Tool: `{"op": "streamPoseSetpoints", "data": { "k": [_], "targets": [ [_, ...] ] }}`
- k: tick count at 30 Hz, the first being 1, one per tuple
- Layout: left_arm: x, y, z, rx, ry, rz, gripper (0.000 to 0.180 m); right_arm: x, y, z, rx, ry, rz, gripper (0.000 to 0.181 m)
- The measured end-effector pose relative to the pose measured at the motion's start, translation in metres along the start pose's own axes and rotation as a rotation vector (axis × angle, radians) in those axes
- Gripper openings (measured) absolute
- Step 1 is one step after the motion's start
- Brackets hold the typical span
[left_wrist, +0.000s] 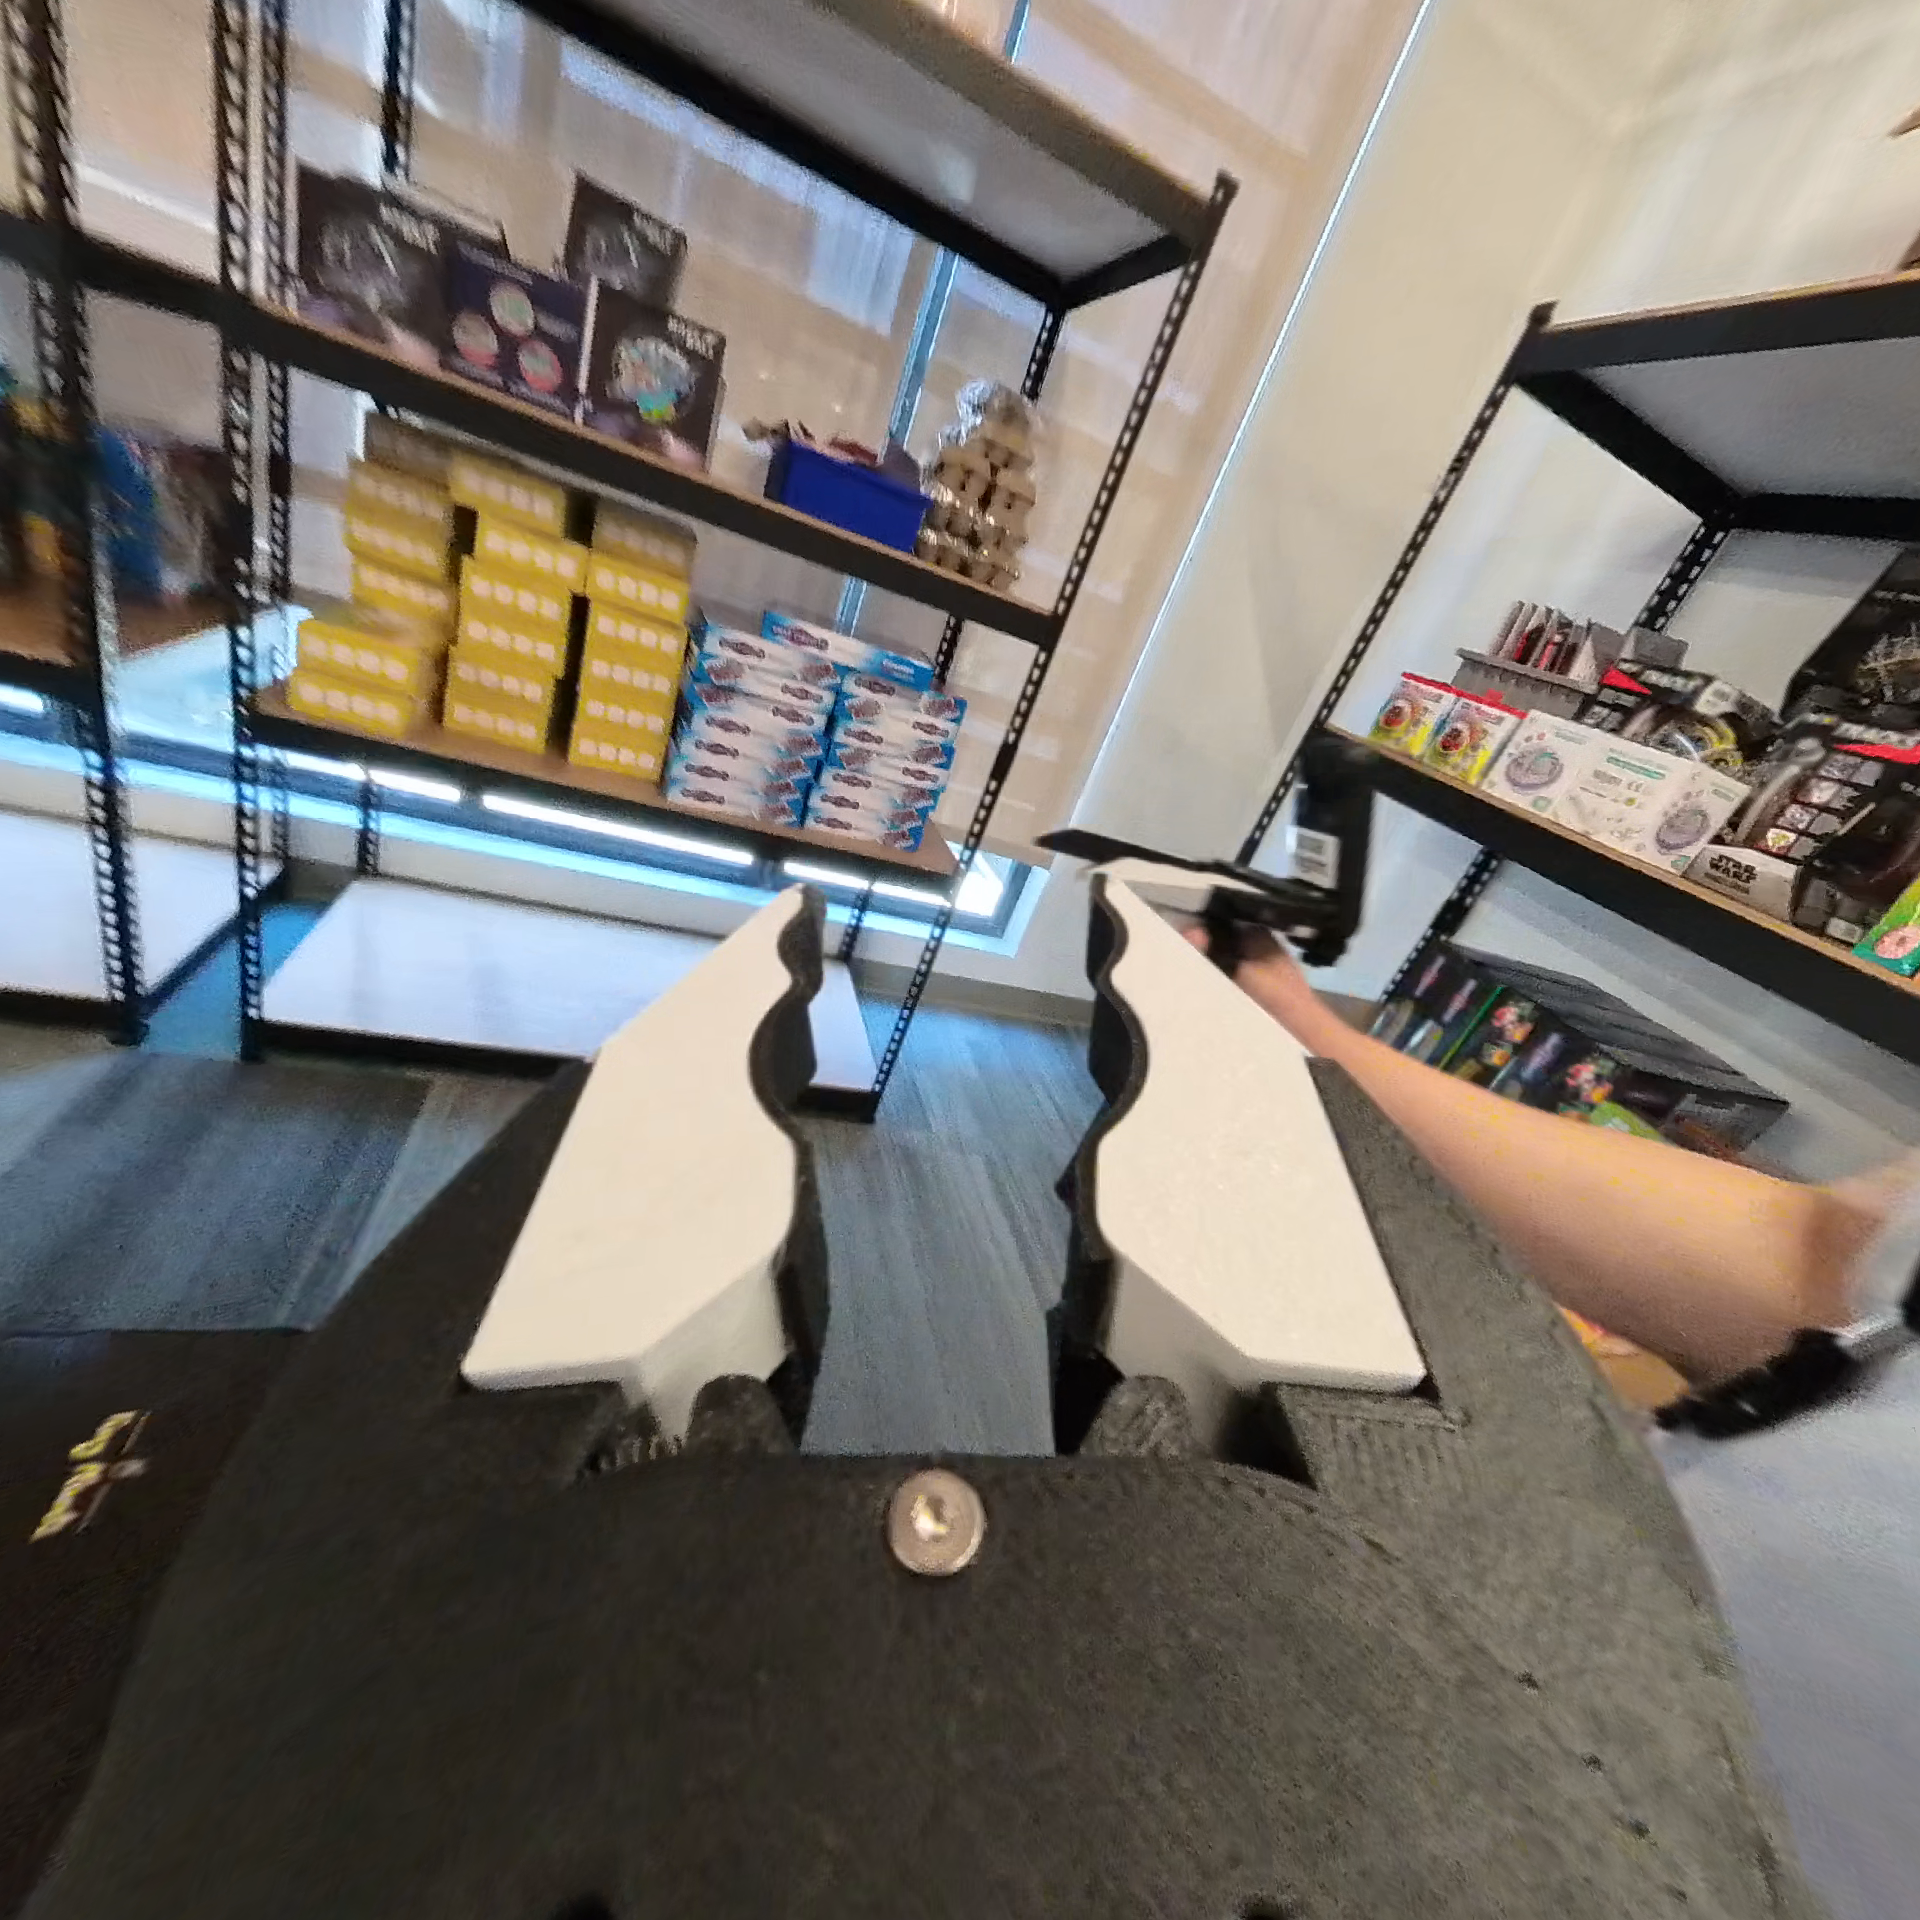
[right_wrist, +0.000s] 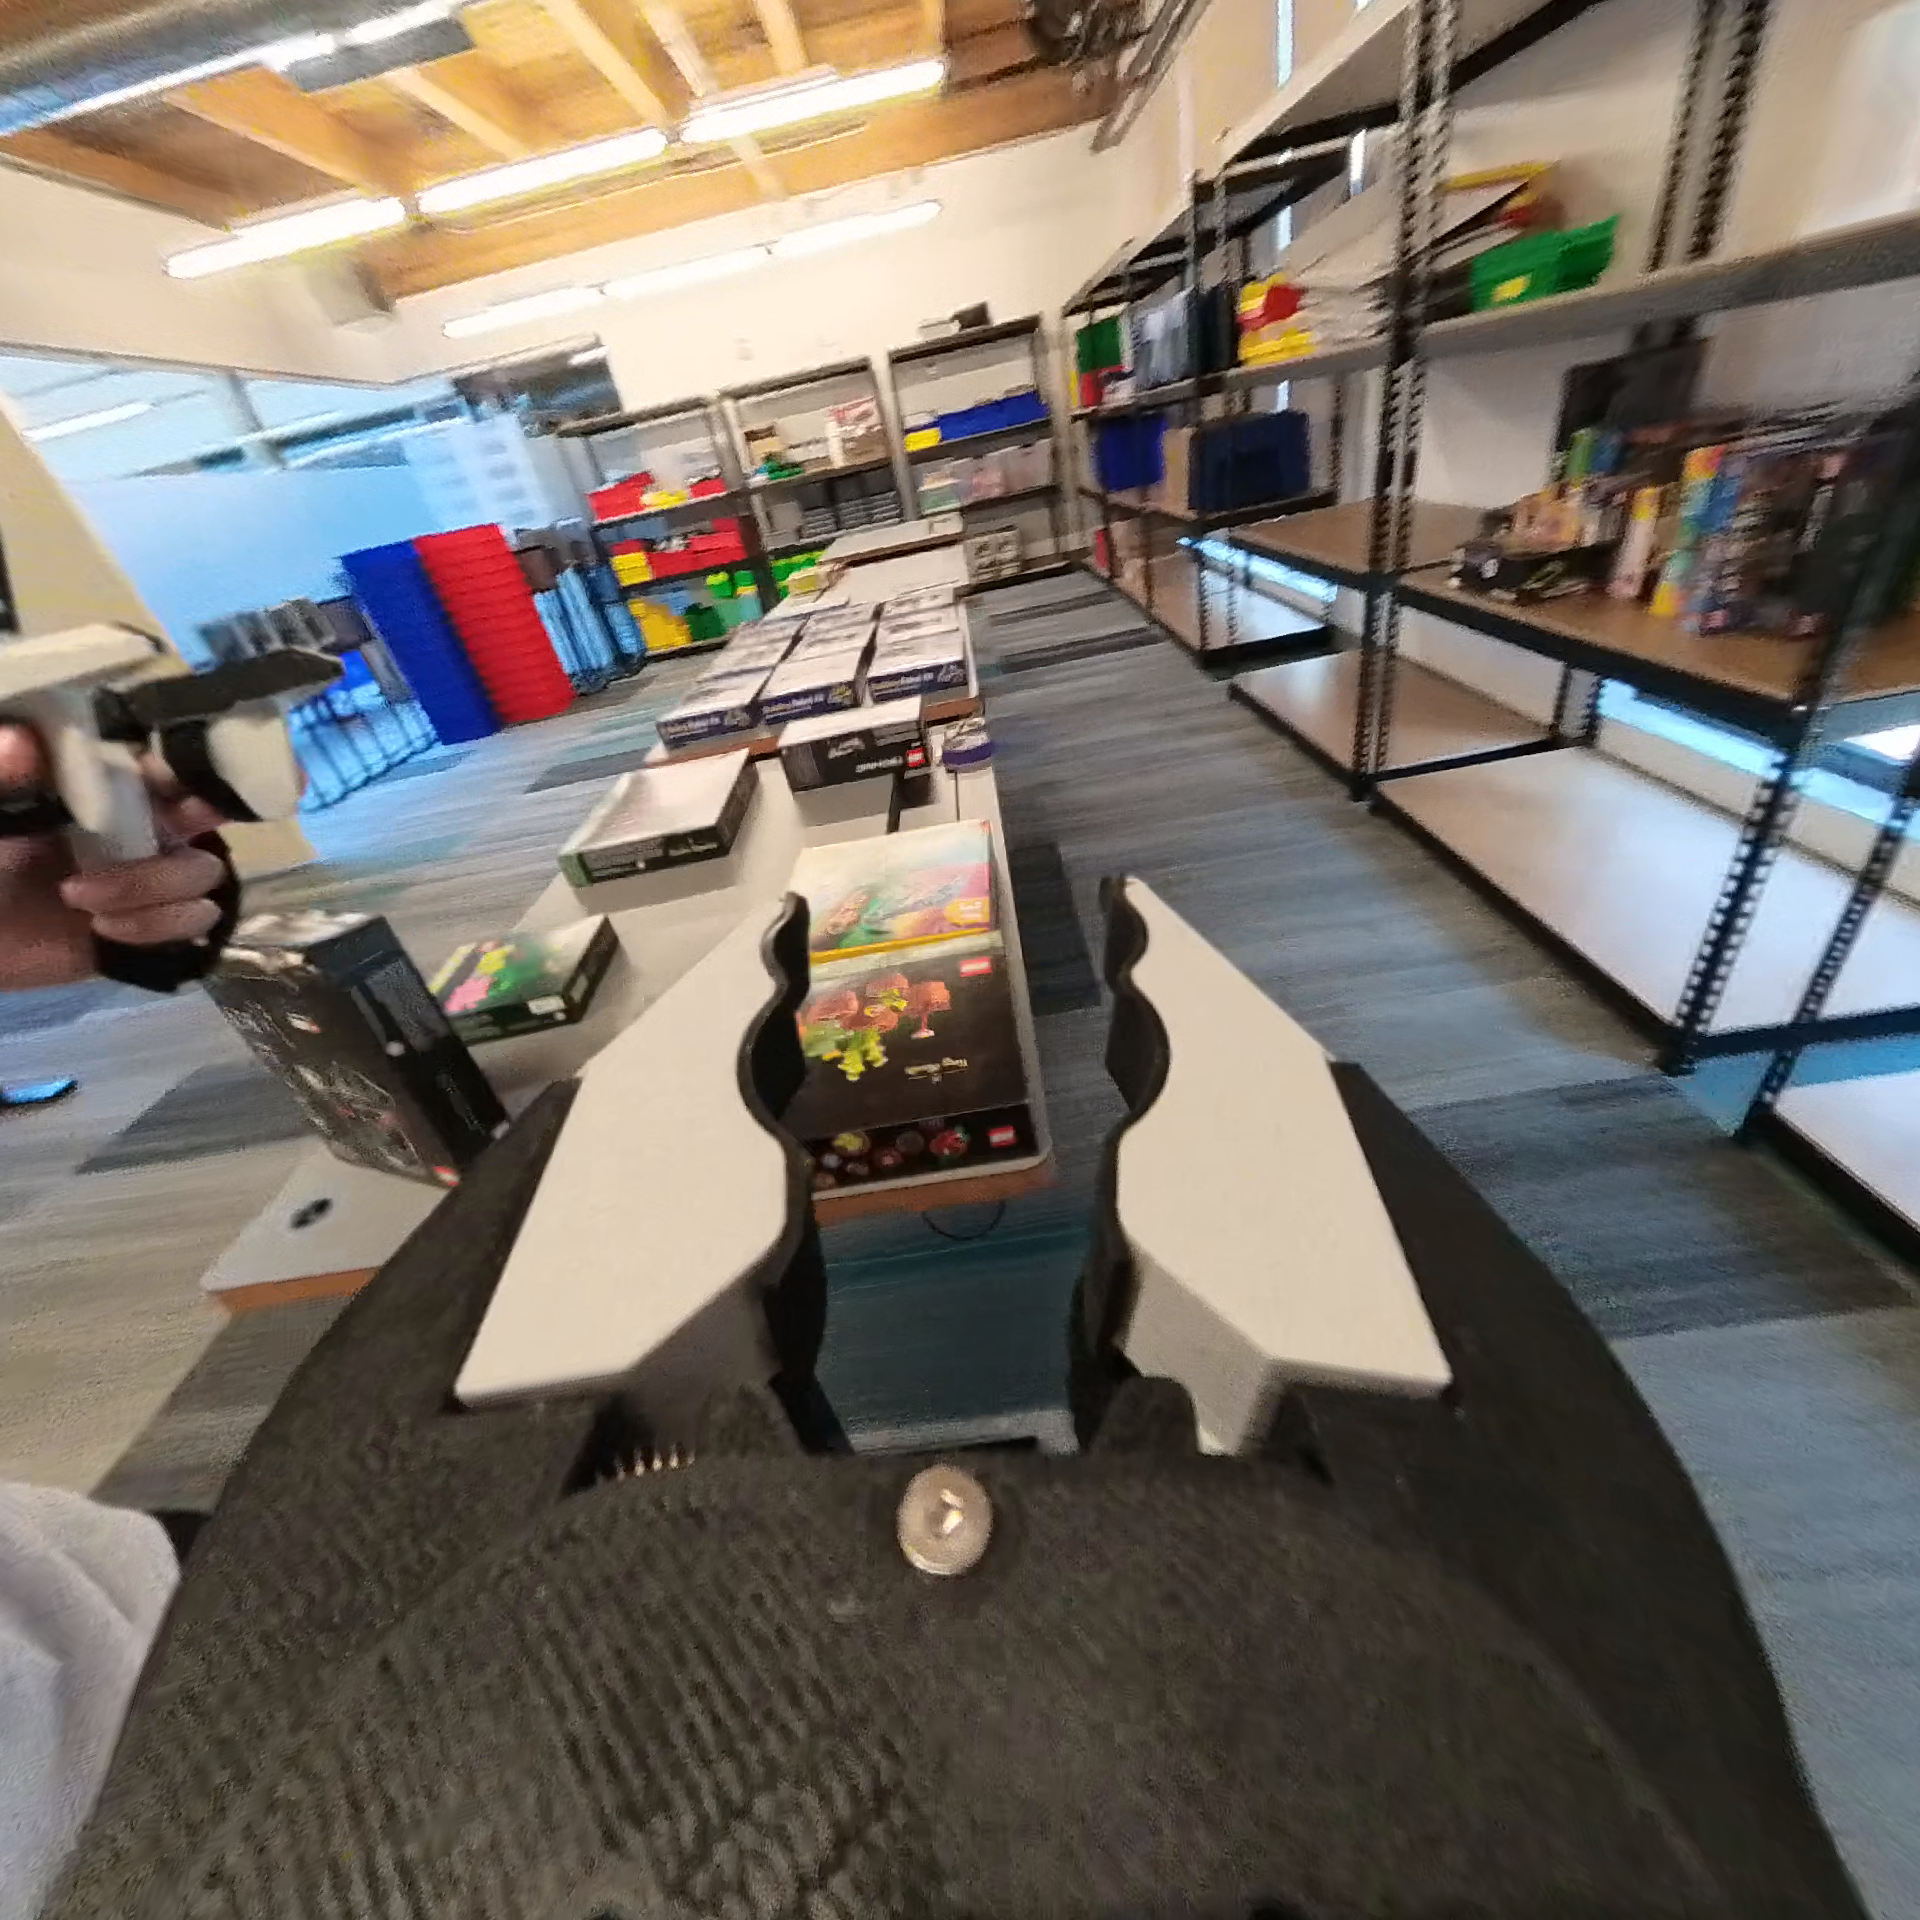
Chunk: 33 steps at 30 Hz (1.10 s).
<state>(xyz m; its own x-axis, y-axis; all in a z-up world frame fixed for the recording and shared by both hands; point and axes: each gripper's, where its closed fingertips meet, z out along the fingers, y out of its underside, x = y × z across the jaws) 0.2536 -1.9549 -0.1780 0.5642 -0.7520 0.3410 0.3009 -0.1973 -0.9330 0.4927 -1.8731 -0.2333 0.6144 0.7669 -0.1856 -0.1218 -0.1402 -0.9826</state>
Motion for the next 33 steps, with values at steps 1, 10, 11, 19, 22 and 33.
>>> {"op": "streamPoseSetpoints", "data": {
  "k": [1, 10, 11, 19, 22, 33],
  "targets": [
    [-0.011, 0.004, 0.018, -0.01, 0.008, -0.019, 0.048, 0.018, 0.008, 0.022, -0.022, -0.007, -0.013, 0.054],
    [-0.159, -0.001, 0.208, -0.07, -0.048, 0.104, 0.047, 0.237, 0.053, -0.001, -0.297, 0.255, -0.03, 0.028],
    [-0.178, -0.003, 0.225, -0.071, -0.077, 0.122, 0.048, 0.264, 0.048, -0.009, -0.292, 0.29, -0.038, 0.022],
    [-0.323, 0.044, 0.288, -0.076, -0.49, 0.085, 0.036, 0.479, 0.02, 0.17, -0.235, 0.046, 0.007, 0.018],
    [-0.359, 0.059, 0.284, -0.032, -0.716, 0.023, 0.031, 0.474, 0.008, 0.311, -0.29, -0.274, -0.001, 0.021],
    [-0.392, 0.119, 0.109, 0.022, -1.63, -0.057, 0.039, 0.29, 0.125, 0.622, -0.567, -1.052, -0.346, 0.049]
  ]
}}
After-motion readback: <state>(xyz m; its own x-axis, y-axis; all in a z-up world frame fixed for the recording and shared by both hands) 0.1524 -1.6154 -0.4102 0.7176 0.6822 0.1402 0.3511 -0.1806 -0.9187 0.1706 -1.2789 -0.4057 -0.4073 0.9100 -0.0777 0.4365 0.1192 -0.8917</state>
